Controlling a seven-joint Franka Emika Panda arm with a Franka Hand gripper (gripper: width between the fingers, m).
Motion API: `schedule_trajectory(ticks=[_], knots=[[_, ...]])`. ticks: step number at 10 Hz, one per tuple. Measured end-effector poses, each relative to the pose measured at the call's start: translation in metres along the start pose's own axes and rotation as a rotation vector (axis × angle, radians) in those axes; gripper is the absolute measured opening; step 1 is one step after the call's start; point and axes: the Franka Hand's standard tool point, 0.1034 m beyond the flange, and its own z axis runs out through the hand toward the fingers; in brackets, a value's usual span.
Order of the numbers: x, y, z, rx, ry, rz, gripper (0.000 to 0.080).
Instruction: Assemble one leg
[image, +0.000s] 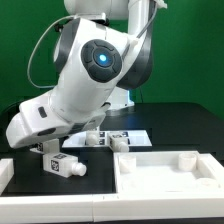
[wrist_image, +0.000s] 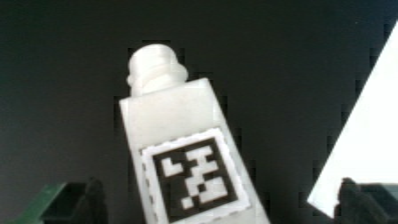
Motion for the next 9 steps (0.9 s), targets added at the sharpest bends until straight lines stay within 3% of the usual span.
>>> schedule_trajectory(ticks=[1,2,3,4,5,6,7,8,9], knots=[[0.000,0.000,0.000,0.000,0.000,0.000,0.0607],[0.000,0.000,0.000,0.000,0.000,0.000,0.0414],[0.000,0.000,0.000,0.000,0.000,0.000,0.0414],[0.000,0.000,0.000,0.000,0.000,0.000,0.0284],[0.001,0.000,-0.003,0.000,0.002,0.000,0.0284],[-0.006,-0.011,-0.024,0.051,-0.042,0.025,0.0284],[-0.005,-0.016,-0.067,0.088,-0.054,0.058,0.0284],[0.000,-0.018,-0.105,0.103,-0.008,0.075,0.0284],[-0.002,-0.012,-0.135,0.085,0.052,0.082,0.0284]])
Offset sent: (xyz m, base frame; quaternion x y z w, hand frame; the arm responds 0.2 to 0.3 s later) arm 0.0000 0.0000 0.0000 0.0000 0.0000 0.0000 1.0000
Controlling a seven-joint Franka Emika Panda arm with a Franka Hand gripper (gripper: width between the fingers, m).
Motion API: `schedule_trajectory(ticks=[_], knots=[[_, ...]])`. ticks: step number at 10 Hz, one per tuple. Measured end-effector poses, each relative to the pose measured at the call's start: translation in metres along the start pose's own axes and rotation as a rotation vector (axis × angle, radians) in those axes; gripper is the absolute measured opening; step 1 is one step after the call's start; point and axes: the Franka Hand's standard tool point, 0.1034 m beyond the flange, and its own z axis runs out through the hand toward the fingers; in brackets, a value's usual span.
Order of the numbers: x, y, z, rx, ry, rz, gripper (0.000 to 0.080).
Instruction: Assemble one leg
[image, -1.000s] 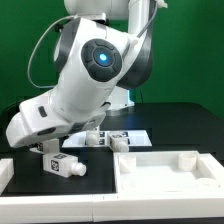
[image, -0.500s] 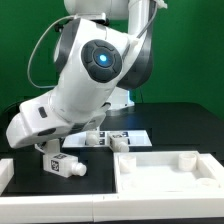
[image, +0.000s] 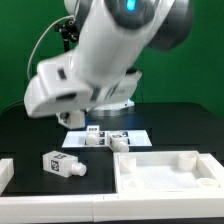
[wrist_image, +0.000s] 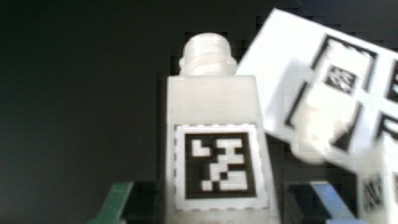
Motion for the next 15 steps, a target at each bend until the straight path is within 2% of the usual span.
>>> schedule_trajectory(ticks=[1,3,5,6,7,8,9,10,11,14,15], knots=[[-0.002,0.006,-0.012,-0.010,0.050,0.008,0.0284],[0.003,0.009,-0.007,-0.027,0.163,0.003,0.0285],[0.006,0.011,-0.012,-0.038,0.281,0.017,0.0285],[0.014,-0.008,-0.023,0.036,0.306,0.142,0.0285],[0.033,-0.021,-0.053,0.103,0.383,0.205,0.0285],[0.046,-0.026,-0.081,0.158,0.451,0.272,0.0285],[0.058,-0.029,-0.106,0.231,0.544,0.367,0.0285],[0.062,-0.025,-0.123,0.261,0.598,0.416,0.0285],[0.062,-0.017,-0.127,0.245,0.648,0.429,0.0285],[0.065,-0.008,-0.128,0.172,0.845,0.475,0.0285],[0.069,-0.010,-0.129,0.160,0.916,0.502,0.0285]])
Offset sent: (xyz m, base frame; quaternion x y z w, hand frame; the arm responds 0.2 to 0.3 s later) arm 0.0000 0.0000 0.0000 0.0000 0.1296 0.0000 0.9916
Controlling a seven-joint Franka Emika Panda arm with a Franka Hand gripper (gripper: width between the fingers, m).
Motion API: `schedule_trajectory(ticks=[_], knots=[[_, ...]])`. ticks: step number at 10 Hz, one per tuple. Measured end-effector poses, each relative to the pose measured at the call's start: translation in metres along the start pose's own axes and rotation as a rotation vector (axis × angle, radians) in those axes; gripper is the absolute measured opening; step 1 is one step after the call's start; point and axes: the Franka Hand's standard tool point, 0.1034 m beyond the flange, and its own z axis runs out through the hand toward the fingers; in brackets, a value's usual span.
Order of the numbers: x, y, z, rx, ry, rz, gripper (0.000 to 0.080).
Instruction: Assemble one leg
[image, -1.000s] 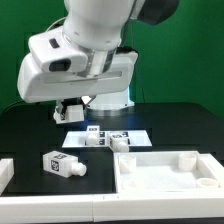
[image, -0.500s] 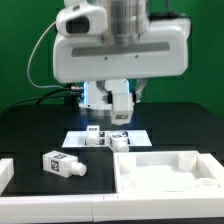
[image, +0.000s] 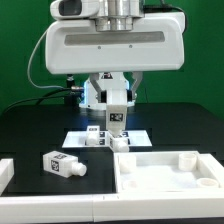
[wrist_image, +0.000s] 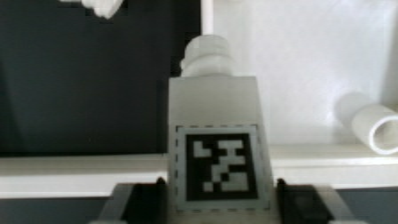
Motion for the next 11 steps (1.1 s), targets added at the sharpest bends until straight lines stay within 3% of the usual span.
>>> schedule_trajectory(ticks=[2,4,5,6,9,11], knots=[[-0.004,-0.037,0.015,-0.005,0.190,0.002,0.0285],[0.026,-0.078,0.023,-0.004,0.398,0.056,0.0285],[0.032,-0.084,0.028,-0.008,0.459,0.074,0.0285],[0.033,-0.080,0.027,-0.022,0.524,0.061,0.0285],[0.031,-0.081,0.032,-0.027,0.529,0.056,0.0285],[0.017,-0.106,0.043,-0.016,0.526,0.055,0.0285]])
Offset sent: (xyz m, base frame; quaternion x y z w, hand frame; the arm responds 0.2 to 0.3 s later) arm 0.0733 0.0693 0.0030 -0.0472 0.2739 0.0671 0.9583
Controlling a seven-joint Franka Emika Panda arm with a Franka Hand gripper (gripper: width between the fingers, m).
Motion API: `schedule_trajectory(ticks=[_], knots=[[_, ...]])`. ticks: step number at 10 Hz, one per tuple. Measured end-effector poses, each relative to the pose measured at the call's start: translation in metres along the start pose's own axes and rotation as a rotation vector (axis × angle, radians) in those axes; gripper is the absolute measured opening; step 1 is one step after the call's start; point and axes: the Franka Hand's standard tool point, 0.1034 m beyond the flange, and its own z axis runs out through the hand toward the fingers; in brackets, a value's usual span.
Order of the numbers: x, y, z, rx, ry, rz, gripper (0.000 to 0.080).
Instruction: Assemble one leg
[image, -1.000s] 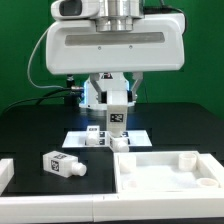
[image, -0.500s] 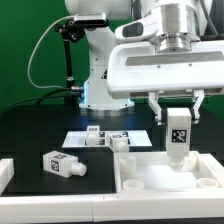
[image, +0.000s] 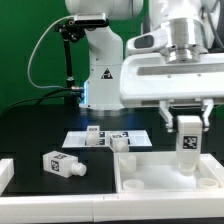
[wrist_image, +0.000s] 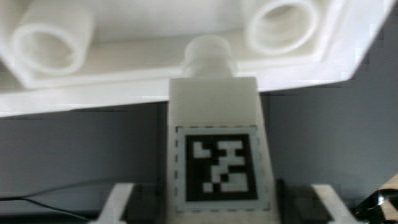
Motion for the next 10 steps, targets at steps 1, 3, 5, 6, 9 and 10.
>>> schedule_trajectory(ticks=[1,3,5,6,9,10], knots=[[-0.003,-0.010,-0.002,0.006,0.000,0.005,0.0285],[-0.017,-0.025,0.004,0.010,-0.011,-0.005,0.0285],[-0.011,-0.025,0.008,0.008,0.000,-0.009,0.0287],[-0.009,-0.024,0.010,0.007,0.001,-0.007,0.0287],[-0.015,-0.024,0.020,0.002,-0.007,-0.014,0.0287],[-0.017,-0.025,0.021,0.001,-0.009,-0.016,0.0287]])
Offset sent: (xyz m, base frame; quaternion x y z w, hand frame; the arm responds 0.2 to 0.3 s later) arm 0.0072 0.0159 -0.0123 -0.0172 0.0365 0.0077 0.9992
